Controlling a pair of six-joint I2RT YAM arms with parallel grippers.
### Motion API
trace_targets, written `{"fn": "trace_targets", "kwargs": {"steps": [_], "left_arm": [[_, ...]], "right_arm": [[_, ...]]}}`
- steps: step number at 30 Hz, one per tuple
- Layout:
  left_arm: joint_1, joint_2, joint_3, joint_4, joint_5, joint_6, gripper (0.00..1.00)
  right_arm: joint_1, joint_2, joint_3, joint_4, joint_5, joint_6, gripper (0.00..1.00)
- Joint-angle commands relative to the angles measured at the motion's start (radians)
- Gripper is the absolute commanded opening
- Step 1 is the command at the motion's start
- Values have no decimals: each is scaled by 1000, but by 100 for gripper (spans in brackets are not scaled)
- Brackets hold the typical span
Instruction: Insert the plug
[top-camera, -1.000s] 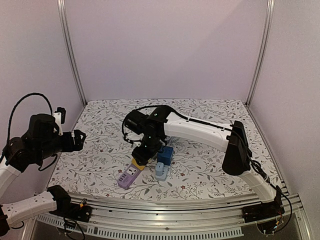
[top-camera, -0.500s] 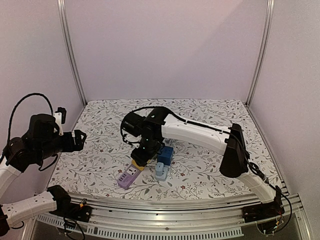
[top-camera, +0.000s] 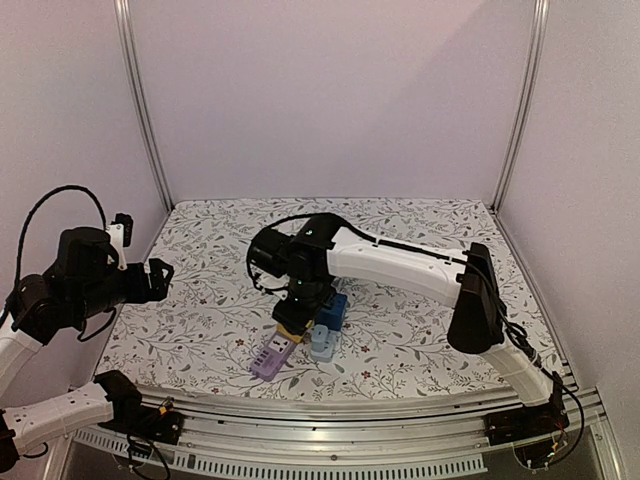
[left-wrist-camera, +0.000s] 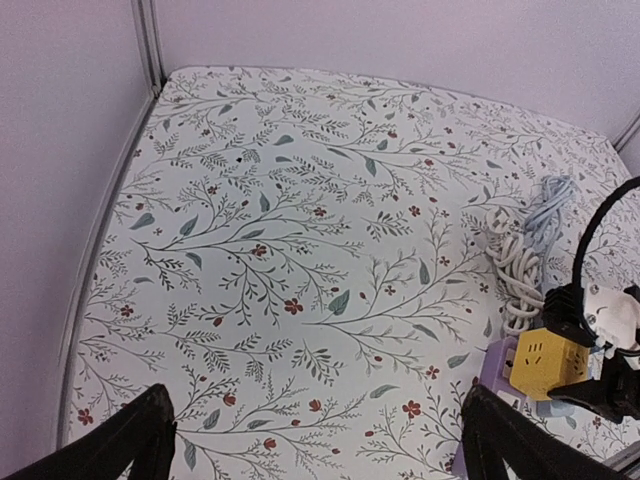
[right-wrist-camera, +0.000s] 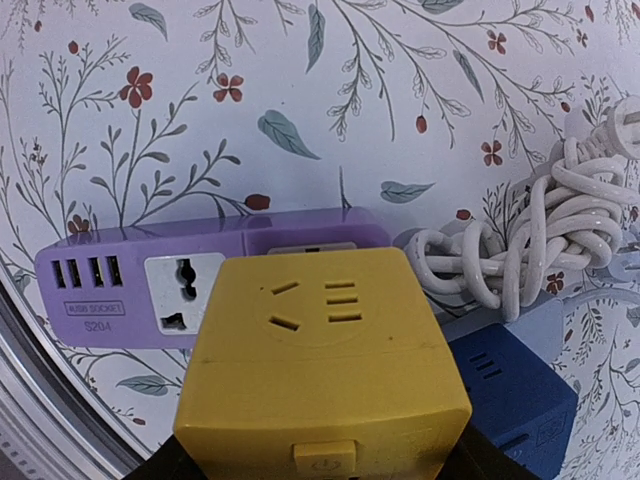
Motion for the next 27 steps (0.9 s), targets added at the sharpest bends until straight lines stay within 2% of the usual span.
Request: {"fn": "trace_targets", "kwargs": {"steps": [1, 5, 25, 27], "left_arm": [[0, -4, -17, 9, -1, 10, 99], [0, -2, -18, 10, 1, 10, 100], [0, 7, -23, 20, 23, 16, 100], [0, 9, -24, 21, 27, 18, 100]], "right_arm": [[-4, -67, -79, -399, 18, -27, 0], [-4, -57, -91, -397, 2, -40, 0], [-5, 143, 62, -387, -29, -43, 0], [-6, 155, 62, -386, -28, -42, 4]]}}
